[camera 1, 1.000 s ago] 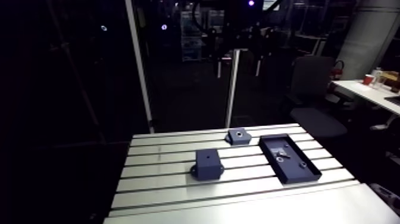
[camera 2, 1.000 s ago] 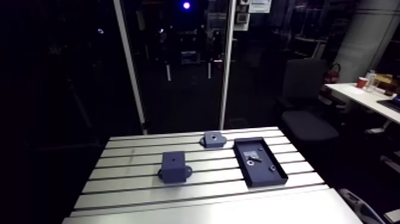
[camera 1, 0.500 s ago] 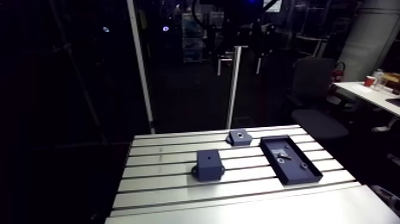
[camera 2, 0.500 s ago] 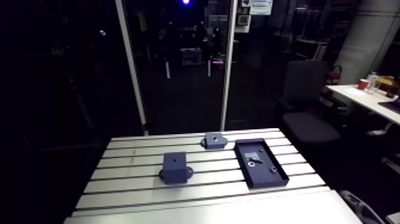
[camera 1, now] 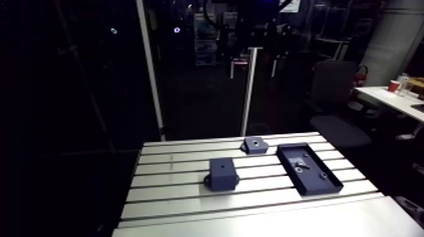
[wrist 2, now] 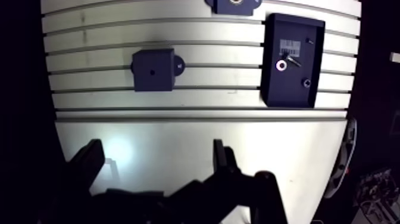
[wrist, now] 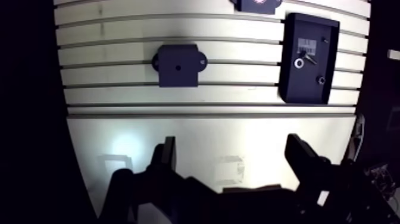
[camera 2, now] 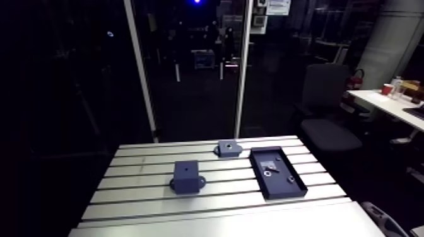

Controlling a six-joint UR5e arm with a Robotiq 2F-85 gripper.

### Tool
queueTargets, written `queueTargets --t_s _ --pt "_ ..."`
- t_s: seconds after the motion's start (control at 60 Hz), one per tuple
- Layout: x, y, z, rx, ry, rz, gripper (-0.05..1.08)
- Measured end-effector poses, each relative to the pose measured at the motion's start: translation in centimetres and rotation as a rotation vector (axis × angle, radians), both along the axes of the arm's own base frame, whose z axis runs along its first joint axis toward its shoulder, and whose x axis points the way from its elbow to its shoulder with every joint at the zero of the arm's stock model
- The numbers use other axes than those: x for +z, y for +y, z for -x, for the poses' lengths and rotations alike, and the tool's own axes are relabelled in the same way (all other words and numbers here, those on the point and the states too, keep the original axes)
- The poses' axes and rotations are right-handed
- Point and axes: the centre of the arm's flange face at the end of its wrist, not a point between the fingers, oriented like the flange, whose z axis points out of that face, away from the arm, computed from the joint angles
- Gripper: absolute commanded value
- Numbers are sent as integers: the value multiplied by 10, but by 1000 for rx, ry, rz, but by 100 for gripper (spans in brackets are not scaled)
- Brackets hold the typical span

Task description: Pick up the bearing and press it into the housing until flush.

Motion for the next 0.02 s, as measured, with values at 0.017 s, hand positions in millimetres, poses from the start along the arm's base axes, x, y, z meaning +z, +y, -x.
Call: queueTargets --t_s 0.017 --pt "0 0 0 0 0 1 0"
